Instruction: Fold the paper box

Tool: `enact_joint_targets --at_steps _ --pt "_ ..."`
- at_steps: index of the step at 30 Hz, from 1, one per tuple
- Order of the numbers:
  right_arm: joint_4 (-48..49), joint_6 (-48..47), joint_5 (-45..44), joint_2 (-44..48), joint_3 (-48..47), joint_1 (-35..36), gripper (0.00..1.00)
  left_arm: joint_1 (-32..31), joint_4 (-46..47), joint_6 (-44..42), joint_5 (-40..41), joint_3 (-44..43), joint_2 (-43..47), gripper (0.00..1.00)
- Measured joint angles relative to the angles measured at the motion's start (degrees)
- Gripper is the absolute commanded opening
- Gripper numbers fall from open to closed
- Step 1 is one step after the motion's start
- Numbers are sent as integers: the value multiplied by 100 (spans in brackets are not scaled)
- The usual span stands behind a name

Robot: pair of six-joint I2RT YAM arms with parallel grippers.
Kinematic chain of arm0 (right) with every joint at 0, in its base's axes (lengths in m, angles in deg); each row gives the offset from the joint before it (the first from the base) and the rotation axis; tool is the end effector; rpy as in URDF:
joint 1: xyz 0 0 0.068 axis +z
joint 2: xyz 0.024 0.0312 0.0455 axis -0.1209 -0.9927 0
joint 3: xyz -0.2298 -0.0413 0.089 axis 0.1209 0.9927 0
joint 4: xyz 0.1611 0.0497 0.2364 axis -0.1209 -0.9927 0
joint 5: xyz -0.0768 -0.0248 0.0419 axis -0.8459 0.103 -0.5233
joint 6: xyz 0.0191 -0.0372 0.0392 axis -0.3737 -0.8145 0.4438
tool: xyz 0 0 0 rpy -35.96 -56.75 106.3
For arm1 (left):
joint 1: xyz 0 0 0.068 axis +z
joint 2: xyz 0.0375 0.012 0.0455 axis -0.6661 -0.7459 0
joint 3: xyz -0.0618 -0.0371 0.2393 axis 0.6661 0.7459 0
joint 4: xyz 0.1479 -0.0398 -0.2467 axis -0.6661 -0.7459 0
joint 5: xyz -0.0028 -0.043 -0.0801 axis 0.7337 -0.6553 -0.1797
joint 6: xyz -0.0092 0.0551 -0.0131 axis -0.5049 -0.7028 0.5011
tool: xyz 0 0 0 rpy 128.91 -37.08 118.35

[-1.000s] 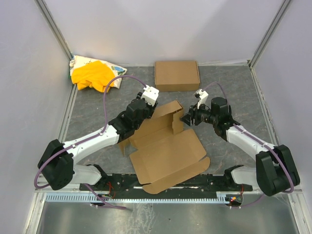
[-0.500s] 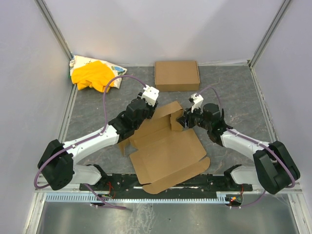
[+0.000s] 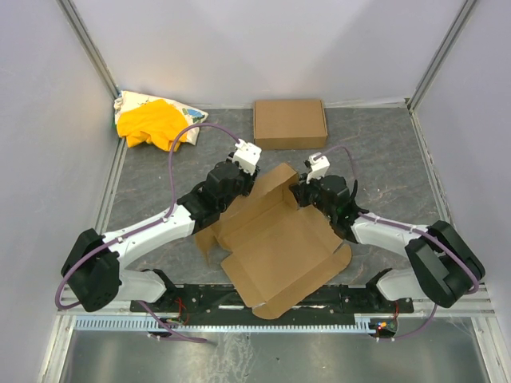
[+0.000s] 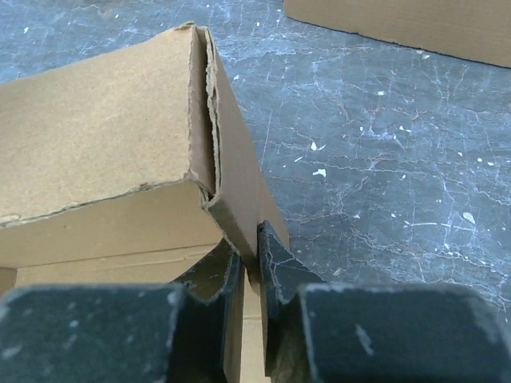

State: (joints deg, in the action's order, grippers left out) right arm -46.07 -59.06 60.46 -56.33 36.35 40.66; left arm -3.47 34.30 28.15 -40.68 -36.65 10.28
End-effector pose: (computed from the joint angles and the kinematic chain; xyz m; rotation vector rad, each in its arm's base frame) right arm 0.2561 0.1725 0.1499 -0.3135 1.8937 0.6258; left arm 0.2460 -0.2296 0.2398 0.5826 1.7983 -0.1808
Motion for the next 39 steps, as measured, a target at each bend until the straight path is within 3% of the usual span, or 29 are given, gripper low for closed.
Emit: enact_joint_targets --at_steps 5,14,31,33,36,39 --pt "48 -7 -844 -11 22 457 2 0 -11 15 -37 0 4 51" --pt "31 22 -2627 111 179 1187 4 0 -2 35 -114 -2 11 50" --pt "-87 219 -4118 55 184 1631 4 -22 4 37 -240 -42 11 50" --pt "-24 245 -4264 35 216 1694 8 -22 4 37 -251 -44 11 50" --pt "59 232 -4376 -17 227 1735 28 -22 7 37 -280 -44 11 50" --pt "142 186 -4402 -87 245 1727 38 -22 -2 37 -295 -44 11 50"
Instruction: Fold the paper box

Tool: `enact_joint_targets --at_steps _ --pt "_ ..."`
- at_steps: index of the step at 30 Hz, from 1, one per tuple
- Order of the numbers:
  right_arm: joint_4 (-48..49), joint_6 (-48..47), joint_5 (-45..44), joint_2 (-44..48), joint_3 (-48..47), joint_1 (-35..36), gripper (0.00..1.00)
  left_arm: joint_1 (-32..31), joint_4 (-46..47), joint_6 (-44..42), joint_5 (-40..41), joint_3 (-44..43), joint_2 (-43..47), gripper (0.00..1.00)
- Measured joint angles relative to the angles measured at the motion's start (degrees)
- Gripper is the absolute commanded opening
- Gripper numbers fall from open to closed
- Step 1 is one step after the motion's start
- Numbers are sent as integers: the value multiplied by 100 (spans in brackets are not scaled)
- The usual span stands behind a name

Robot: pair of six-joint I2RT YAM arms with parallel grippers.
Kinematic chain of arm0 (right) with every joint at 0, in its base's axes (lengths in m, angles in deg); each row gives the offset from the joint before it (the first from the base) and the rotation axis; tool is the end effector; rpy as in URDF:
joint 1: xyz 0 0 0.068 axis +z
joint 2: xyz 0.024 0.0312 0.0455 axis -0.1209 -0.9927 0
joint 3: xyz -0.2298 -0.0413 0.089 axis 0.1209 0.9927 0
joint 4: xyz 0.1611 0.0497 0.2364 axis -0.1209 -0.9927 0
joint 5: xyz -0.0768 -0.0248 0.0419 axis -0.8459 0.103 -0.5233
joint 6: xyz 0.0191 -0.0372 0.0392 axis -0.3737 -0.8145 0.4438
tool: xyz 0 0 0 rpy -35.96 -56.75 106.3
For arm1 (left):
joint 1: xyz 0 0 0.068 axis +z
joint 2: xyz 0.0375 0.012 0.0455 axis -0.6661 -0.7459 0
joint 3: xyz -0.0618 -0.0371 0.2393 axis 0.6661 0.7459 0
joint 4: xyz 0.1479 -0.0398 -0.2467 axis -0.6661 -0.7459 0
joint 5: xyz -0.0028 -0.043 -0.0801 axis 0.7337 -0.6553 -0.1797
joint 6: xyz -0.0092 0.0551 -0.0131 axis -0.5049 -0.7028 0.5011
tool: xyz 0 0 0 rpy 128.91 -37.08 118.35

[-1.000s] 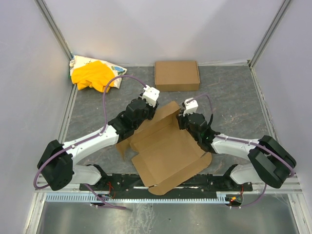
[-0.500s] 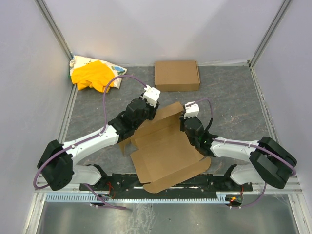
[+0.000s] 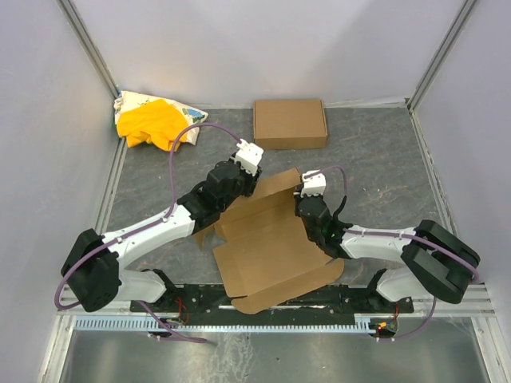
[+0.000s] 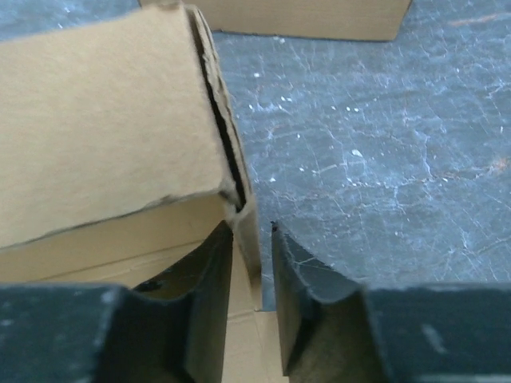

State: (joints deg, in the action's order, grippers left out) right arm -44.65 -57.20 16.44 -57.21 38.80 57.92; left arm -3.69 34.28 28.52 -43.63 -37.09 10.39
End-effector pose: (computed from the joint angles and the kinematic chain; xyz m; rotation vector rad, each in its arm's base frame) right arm 0.2046 0.2092 0.1374 -0.0340 1.8181 0.1510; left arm 0.2445 -0.2327 0.2431 0.6116 1.7880 -0.2390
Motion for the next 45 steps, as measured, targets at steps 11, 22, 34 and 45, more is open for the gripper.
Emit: enact_joint_targets --at_steps 11,22,34,45 --pt "-2 0 236 -260 184 -15 15 -4 -22 2 -155 0 0 50" --pt "31 179 297 -286 197 -11 48 -7 -28 0 -186 0 4 55" --pt "-1248 199 682 2153 459 -15 55 11 -151 -2 323 151 671 68" --pt "-3908 -153 1034 3510 -697 -24 62 387 -1023 973 1532 -92 2367 74"
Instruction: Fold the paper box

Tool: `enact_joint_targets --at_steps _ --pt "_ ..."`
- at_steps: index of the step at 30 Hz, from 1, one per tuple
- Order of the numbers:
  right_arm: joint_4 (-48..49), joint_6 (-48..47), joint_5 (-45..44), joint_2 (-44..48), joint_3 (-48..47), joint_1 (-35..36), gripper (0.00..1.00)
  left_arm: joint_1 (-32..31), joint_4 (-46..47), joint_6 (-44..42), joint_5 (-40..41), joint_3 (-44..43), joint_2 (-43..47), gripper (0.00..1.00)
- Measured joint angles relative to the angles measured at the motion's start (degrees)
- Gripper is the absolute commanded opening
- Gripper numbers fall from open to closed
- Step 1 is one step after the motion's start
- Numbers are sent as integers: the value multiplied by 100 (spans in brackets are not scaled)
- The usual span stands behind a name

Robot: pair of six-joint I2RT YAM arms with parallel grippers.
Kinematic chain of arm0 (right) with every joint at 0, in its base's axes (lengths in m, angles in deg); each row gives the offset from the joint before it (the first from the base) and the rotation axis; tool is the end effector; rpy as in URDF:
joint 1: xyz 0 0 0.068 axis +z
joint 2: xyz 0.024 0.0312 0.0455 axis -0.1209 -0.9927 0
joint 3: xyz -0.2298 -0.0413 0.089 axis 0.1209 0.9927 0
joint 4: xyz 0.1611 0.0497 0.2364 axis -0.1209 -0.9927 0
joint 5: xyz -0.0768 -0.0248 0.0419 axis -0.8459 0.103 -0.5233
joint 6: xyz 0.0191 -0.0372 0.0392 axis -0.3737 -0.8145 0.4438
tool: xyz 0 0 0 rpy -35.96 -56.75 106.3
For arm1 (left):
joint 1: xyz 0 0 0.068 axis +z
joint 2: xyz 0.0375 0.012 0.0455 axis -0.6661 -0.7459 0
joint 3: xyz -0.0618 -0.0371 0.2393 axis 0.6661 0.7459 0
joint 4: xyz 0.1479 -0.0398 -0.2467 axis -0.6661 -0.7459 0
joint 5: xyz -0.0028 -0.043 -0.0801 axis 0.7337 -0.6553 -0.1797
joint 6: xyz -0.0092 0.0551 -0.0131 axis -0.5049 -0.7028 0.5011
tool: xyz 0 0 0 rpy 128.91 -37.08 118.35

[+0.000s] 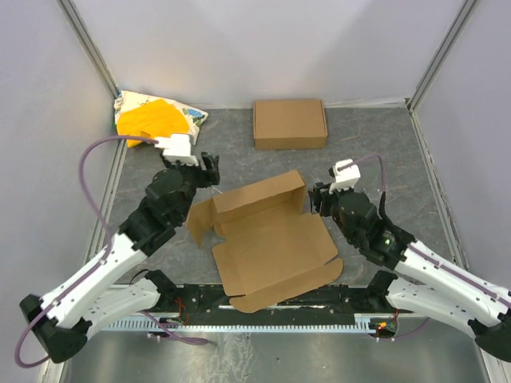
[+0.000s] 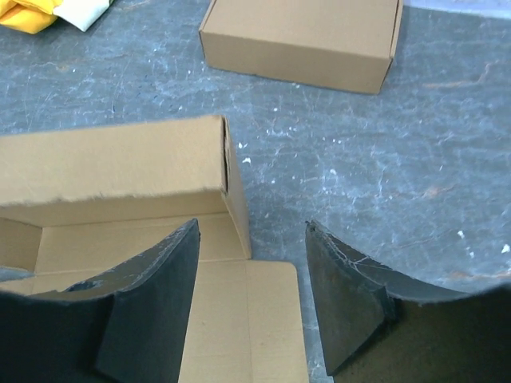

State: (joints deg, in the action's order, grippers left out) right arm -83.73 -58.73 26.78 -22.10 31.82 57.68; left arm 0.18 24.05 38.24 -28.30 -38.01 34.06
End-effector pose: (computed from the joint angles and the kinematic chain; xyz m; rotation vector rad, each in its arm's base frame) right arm 0.1639 0.1667 0.2646 -0.1573 1.8133 0.3197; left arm 0.2036 -0.1527 0.3460 0.0938 1.6348 -0.1914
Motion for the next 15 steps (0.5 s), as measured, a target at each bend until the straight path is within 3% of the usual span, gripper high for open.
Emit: enact_joint_targets --at_steps 5,10,15 --pt "-439 -142 -68 -866 -896 -35 61 4 -813 1165 251 42 970 68" --pt "-459 -76 61 -1147 -332 -76 60 4 -1329 1937 328 494 1993 70" --pt "-374 74 105 -1200 -2 -105 60 4 -1753 2304 339 619 2356 72"
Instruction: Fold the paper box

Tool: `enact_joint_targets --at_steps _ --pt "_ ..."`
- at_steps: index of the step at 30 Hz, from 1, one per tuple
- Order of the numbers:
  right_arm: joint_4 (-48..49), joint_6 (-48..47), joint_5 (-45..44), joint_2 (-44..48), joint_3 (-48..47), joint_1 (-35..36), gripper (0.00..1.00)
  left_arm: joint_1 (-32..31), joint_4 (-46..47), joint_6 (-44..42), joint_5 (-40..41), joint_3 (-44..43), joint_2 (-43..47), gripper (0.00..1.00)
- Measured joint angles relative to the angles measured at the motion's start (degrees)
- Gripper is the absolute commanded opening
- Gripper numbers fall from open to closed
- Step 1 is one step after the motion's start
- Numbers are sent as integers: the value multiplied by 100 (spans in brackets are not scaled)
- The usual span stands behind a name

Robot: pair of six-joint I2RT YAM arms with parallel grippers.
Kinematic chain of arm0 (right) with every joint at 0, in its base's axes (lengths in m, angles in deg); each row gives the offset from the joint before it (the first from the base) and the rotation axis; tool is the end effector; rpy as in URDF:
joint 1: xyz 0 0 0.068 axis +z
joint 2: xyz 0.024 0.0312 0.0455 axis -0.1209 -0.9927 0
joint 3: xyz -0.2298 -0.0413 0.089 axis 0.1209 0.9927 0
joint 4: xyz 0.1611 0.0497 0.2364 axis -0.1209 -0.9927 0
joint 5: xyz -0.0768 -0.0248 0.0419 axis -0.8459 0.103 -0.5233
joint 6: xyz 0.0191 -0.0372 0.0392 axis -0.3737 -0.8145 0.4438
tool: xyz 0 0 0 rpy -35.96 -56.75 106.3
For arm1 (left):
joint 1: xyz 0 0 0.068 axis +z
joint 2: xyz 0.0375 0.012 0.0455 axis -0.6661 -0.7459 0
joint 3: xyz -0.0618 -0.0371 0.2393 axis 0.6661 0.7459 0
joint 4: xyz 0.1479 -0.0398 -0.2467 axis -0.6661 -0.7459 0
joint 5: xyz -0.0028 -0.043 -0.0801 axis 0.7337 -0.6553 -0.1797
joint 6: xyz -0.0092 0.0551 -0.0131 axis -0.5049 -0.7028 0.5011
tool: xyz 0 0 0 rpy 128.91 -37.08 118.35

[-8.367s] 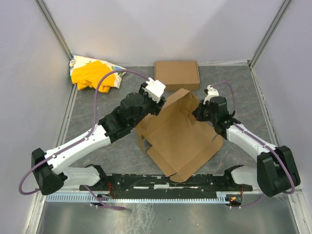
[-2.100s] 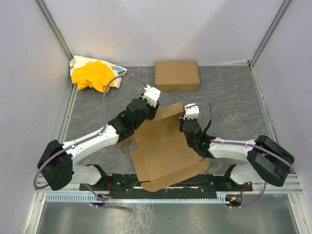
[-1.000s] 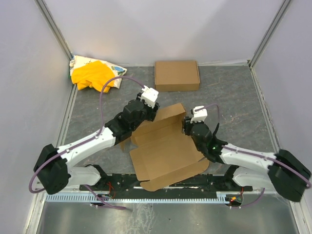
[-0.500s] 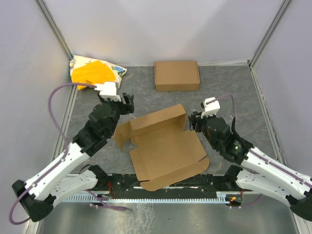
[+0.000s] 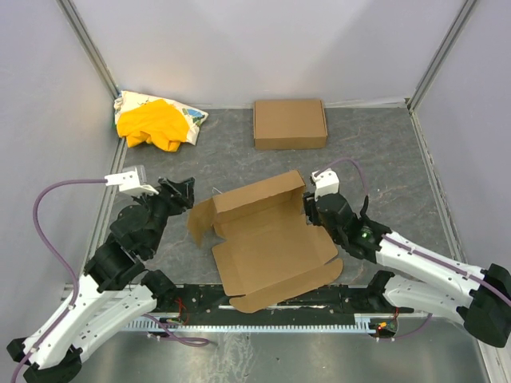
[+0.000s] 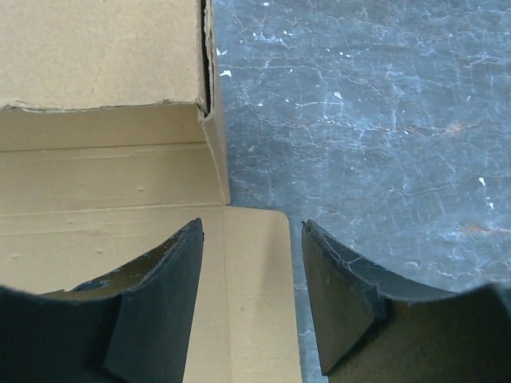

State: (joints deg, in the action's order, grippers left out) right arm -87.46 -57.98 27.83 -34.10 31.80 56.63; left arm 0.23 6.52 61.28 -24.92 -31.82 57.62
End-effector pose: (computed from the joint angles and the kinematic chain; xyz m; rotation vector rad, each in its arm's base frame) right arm 0.1817 0.1820 0.2109 -0.2652 2.0270 0.1571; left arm 0.1363 -0.0900 0.3498 -0.2815 1.6288 -0.4485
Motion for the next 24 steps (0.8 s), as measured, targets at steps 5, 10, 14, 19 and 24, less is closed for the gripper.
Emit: enact_joint_targets --at_steps 5,10,14,19,24 --pt "422 96 219 -83 140 -61 61 0 -229 297 2 79 79 72" --pt "1075 291 549 -358 435 -243 61 0 -387 431 -2 114 59 72" --pt "1615 393 697 -581 621 -413 60 0 -407 474 -4 114 55 72" --pt "2258 520 839 -1043 647 -651 43 0 -433 501 -20 136 70 72" --pt "2765 761 732 -1469 645 -774 8 0 -420 505 -55 210 85 72"
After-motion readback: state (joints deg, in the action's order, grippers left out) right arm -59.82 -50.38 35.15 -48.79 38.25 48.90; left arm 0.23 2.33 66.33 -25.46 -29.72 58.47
